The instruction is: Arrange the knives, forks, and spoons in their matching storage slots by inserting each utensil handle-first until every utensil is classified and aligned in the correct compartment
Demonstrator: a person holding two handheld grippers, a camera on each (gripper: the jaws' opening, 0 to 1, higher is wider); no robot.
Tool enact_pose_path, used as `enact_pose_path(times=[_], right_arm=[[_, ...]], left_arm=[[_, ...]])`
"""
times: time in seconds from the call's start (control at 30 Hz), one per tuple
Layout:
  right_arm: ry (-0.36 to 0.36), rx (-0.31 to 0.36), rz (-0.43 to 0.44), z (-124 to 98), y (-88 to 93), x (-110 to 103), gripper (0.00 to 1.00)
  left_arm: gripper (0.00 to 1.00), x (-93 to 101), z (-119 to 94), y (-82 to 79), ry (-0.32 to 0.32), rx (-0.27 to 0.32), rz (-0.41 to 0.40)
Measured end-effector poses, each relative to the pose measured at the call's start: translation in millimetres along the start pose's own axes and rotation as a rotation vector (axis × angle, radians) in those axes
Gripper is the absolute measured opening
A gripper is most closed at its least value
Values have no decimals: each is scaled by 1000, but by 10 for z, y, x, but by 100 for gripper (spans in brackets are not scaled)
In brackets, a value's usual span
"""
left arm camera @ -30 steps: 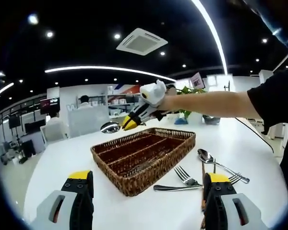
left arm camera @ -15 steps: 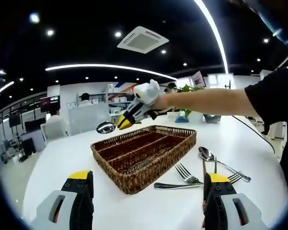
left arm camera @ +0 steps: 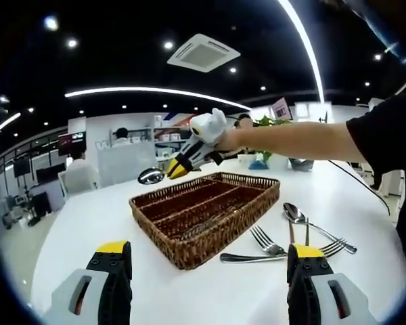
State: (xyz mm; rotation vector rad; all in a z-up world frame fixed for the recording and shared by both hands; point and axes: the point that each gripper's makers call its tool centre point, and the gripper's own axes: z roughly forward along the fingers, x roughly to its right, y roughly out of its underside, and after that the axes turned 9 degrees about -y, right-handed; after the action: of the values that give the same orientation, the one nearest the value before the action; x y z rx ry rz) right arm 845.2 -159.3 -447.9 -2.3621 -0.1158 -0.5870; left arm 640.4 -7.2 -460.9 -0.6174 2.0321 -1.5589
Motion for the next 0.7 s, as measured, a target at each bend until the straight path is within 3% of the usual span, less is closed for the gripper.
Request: enact_pose_path(times=[0.7], right_arm=[[-24, -53, 17, 266, 319, 11, 0]], left_arm=[[100, -21, 35, -6, 2, 2, -8]])
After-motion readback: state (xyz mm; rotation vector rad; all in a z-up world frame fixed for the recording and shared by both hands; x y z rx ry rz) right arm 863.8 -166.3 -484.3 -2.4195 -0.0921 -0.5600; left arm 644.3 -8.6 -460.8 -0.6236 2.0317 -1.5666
